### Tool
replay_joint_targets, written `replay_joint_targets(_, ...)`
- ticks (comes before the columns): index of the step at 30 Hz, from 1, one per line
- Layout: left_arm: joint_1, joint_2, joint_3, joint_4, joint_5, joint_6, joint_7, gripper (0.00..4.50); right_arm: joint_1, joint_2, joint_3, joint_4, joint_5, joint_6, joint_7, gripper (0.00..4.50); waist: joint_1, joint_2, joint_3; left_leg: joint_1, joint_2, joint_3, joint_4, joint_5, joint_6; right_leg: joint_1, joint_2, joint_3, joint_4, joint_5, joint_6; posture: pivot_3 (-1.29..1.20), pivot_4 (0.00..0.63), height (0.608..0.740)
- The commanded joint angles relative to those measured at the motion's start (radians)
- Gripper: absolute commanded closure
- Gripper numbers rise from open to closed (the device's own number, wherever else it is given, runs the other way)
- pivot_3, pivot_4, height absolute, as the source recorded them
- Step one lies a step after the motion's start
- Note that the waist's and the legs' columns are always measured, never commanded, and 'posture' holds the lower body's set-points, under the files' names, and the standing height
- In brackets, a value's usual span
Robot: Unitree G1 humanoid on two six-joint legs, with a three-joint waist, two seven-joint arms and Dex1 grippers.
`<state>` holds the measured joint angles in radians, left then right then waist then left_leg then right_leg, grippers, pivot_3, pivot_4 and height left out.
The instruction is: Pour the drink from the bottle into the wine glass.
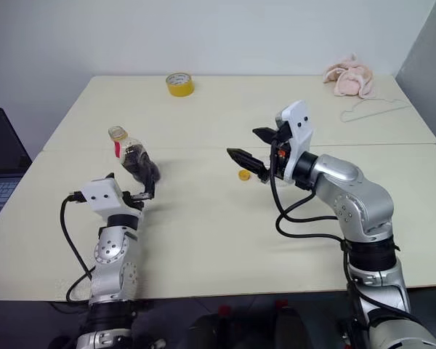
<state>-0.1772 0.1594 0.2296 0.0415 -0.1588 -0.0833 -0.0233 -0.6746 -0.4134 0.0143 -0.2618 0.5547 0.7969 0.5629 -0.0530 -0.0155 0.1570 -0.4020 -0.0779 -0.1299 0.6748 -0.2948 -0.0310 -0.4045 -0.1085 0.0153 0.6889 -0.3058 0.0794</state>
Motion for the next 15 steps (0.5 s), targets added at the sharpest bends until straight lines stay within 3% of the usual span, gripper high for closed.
replay_joint_targets(1, 0.065, 0.007, -0.036, -0.185, -0.026, 0.046, -0.049, 0.02, 0.012, -0.114, -0.002, 0.021, -0.059, -0.059, 0.085, 0.0, 0.005, 0.0, 0.0, 0.0, 0.0, 0.0, 0.0, 0.0, 0.0, 0.0, 0.0, 0.0, 0.0, 0.0, 0.0, 0.0, 0.15, 0.74)
replay_joint_targets(5, 0.167, 0.044, -0.127, -0.327, -0.076, 0.14, -0.178, 0.02, 0.025, -0.253, 0.034, 0.07, -0.123, -0.111, 0.191, 0.0, 0.016, 0.0, 0.0, 0.0, 0.0, 0.001, -0.001, 0.0, 0.0, 0.001, 0.0, 0.001, -0.002, 0.0, 0.0, 0.0, 0.15, 0.74)
replay_joint_targets(8, 0.225, 0.137, -0.29, -0.394, -0.088, 0.23, -0.365, 0.02, 0.021, -0.388, 0.128, 0.174, -0.241, -0.178, 0.307, 0.0, 0.019, 0.0, 0.0, 0.0, 0.0, 0.002, -0.001, 0.0, 0.0, 0.001, 0.001, 0.001, -0.002, 0.0, 0.0, 0.0, 0.15, 0.74)
replay_joint_targets(11, 0.189, 0.163, -0.346, -0.385, -0.094, 0.274, -0.419, 0.02, -0.007, -0.434, 0.218, 0.241, -0.33, -0.205, 0.362, 0.0, 0.022, 0.0, 0.0, 0.0, 0.001, 0.002, -0.001, 0.0, 0.001, 0.004, 0.001, 0.001, -0.006, 0.0, 0.0, 0.0, 0.15, 0.74)
replay_joint_targets(15, 0.111, 0.164, -0.394, -0.373, -0.099, 0.339, -0.475, 0.02, -0.085, -0.416, 0.331, 0.374, -0.483, -0.273, 0.382, 0.0, 0.02, 0.0, 0.0, 0.001, 0.001, 0.002, -0.002, 0.0, 0.001, 0.004, 0.001, 0.0, -0.006, 0.0, 0.0, 0.0, 0.15, 0.74)
